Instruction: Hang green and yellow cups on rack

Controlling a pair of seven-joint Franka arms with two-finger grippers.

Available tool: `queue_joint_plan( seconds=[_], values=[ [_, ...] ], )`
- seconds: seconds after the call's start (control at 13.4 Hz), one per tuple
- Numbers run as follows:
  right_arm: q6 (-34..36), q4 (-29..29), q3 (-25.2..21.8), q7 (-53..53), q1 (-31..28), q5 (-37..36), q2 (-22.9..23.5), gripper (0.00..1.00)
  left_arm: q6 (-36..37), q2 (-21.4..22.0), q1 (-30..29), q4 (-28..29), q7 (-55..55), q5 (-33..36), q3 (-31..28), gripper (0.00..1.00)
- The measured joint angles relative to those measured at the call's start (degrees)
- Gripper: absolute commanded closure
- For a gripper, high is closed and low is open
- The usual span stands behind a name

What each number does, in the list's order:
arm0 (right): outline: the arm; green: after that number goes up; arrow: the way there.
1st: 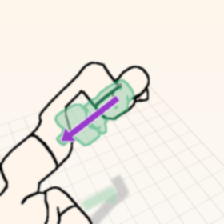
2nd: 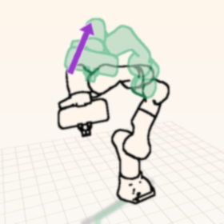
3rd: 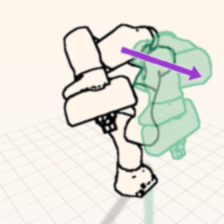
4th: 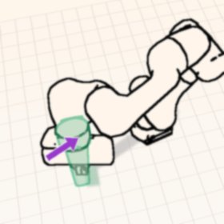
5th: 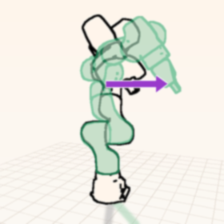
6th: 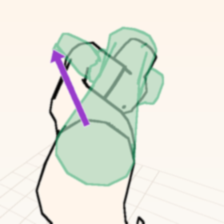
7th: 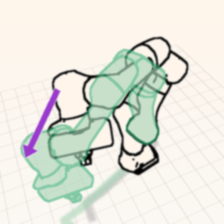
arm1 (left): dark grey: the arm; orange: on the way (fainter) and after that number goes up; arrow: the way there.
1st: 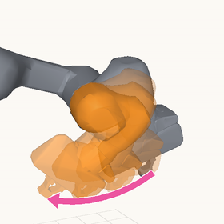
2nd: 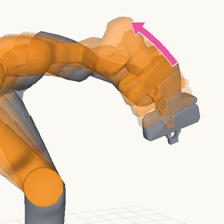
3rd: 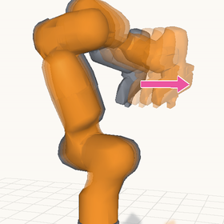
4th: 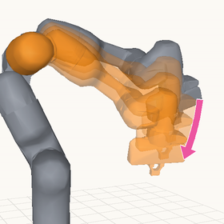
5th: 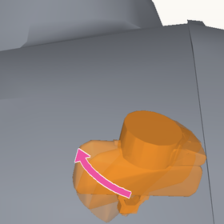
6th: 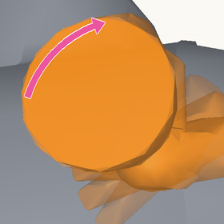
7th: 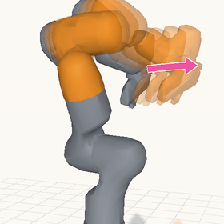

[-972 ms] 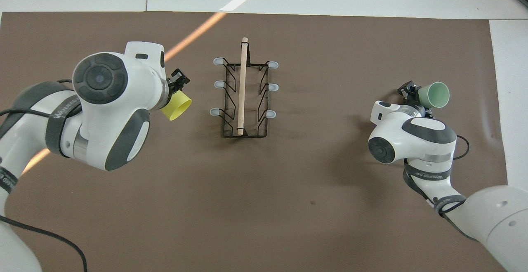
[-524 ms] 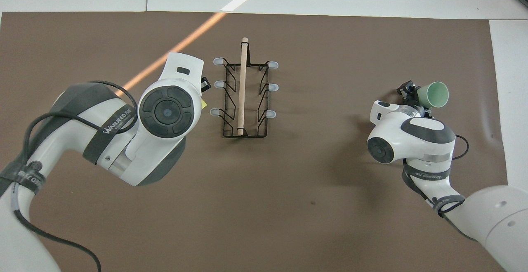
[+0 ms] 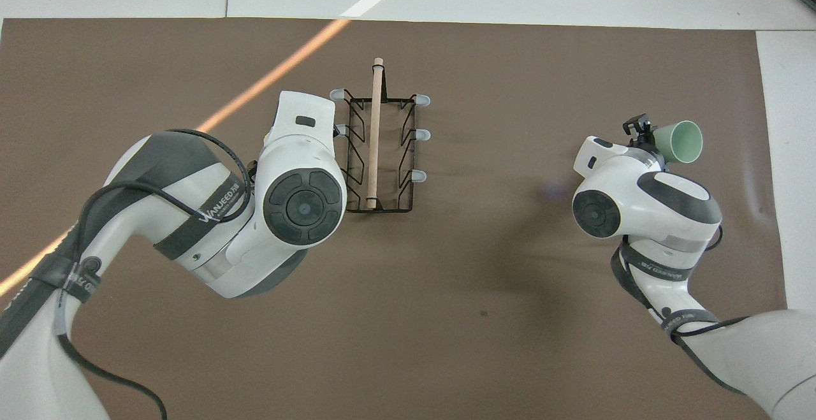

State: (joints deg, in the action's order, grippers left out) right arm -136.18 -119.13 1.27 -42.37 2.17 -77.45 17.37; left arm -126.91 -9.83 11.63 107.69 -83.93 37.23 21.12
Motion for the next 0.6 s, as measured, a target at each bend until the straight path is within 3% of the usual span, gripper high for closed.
queue_joint_plan(
  seconds=[0.45, 0.52, 0.6],
  values=[
    [3.7, 0.2, 0.7, -5.8, 4.0, 26.7, -7.7, 1.0, -0.2, -0.3, 0.1, 3.7, -11.5, 7.3, 4.7, 1.0],
    [4.2, 0.3, 0.8, -6.0, 4.9, 32.4, -9.3, 1.0, -0.2, -0.4, 0.1, 4.2, -12.1, 7.7, 5.2, 0.88],
    [4.7, 0.7, 1.0, -6.2, 5.6, 38.6, -10.7, 1.0, -0.2, -0.4, 0.1, 4.3, -12.6, 8.1, 5.5, 0.56]
  ],
)
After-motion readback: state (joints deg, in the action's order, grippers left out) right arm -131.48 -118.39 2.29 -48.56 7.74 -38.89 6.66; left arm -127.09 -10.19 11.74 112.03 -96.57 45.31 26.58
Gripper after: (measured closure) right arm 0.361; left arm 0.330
